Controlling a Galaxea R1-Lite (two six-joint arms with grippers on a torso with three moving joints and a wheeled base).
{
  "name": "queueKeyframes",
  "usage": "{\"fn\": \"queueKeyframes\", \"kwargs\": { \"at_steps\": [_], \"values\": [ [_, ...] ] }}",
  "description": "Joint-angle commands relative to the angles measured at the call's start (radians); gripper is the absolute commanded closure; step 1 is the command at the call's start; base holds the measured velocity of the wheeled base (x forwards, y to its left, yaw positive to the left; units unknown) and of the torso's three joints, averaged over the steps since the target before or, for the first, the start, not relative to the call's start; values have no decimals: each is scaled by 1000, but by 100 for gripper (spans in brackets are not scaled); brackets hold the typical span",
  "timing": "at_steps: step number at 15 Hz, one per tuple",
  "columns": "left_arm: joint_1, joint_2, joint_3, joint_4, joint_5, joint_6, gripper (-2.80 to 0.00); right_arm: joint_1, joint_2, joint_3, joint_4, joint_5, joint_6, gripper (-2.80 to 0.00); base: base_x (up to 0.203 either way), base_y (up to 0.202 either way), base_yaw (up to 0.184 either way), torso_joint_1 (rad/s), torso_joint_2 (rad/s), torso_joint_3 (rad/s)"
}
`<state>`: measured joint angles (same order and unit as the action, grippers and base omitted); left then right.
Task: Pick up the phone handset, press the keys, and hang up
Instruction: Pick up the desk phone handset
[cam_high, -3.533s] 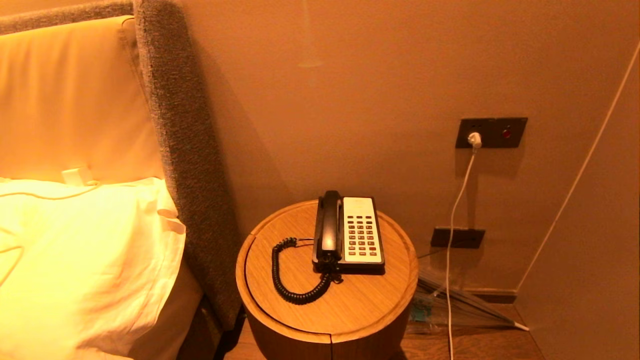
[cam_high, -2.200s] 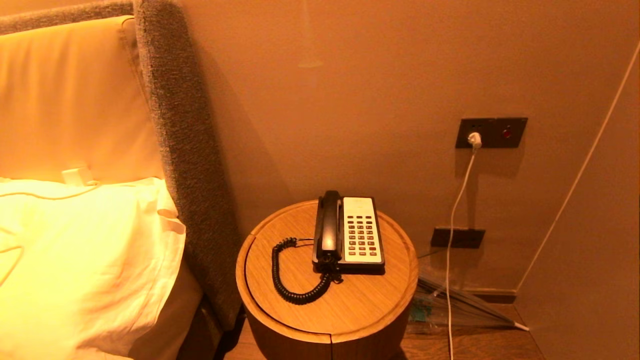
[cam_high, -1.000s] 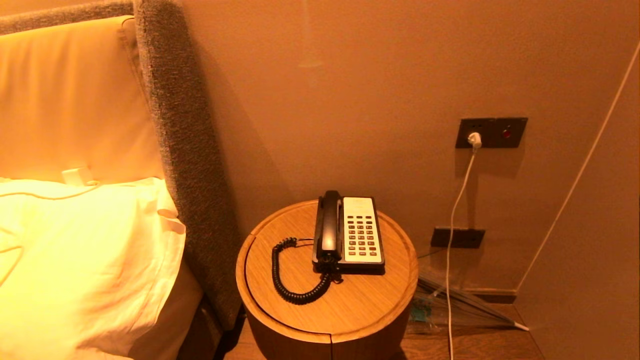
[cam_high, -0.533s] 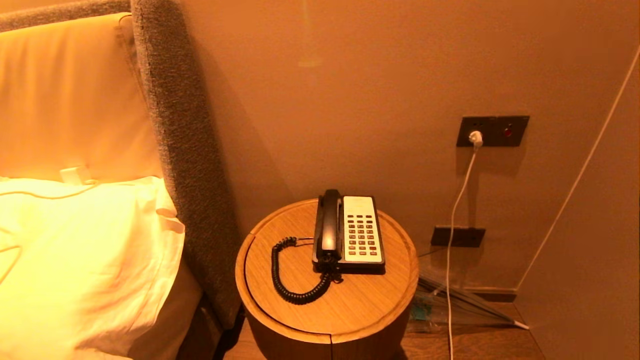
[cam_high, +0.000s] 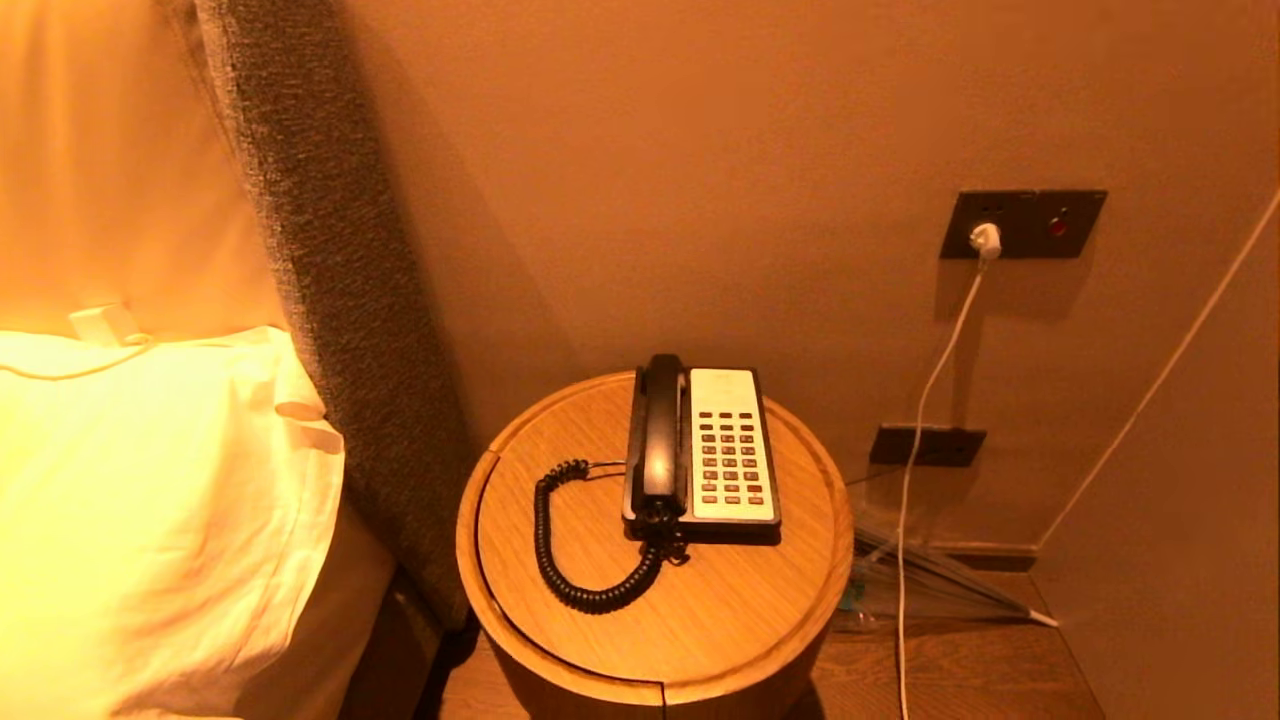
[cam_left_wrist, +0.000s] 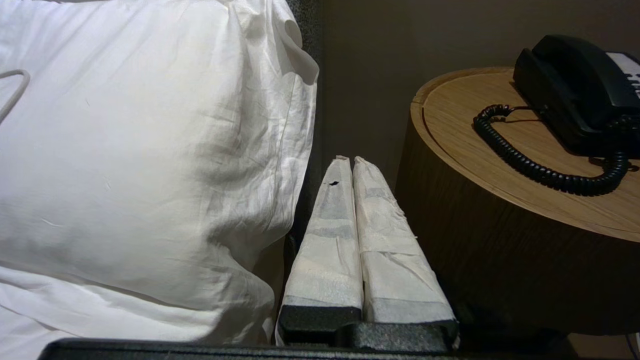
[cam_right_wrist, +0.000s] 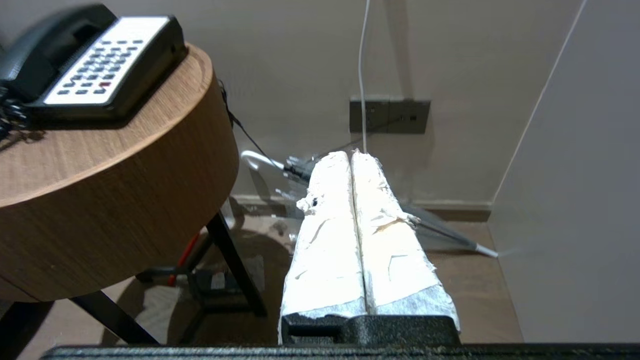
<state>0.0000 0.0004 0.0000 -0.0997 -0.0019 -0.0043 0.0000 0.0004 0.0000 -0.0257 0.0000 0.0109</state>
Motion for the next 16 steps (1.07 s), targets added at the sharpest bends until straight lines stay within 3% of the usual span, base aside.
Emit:
{"fn": "queueKeyframes", "kwargs": {
  "at_steps": [1,16],
  "values": [
    [0,0,40,-2,0,0,0,0,0,9,0,0,0,0,0,0,0,2,7,-183],
    [0,0,40,2,-1,13,0,0,0,9,0,0,0,0,0,0,0,4,2,-173]
  ]
}}
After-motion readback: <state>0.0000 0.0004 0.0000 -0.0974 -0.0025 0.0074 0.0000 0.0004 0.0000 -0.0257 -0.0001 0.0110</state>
